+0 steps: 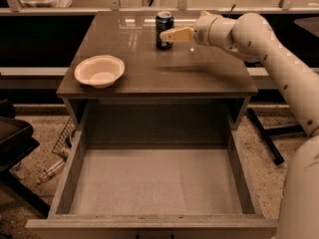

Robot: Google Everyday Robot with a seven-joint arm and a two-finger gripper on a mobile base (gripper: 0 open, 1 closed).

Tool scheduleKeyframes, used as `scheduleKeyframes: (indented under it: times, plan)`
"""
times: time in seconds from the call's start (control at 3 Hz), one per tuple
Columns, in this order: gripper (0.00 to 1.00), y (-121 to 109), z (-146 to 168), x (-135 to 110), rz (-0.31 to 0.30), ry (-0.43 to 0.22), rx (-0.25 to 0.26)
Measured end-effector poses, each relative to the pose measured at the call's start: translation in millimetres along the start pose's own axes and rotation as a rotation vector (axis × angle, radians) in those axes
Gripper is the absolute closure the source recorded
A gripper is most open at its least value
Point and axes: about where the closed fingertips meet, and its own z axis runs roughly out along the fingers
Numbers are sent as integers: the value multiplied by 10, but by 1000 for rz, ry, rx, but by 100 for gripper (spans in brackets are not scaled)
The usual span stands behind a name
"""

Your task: Place pepsi can into top drawer

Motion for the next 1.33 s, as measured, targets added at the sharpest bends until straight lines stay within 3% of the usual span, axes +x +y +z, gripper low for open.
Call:
scheduleKeyframes:
  times: [0.33,0.67,1.0,1.33]
  plan:
    - [0,32,178,9,16,-30,-12]
    - [0,55,545,64,35,-74,-34]
    - [0,39,698,119,46,-92,-28]
    - [16,34,829,142,47,-107,-21]
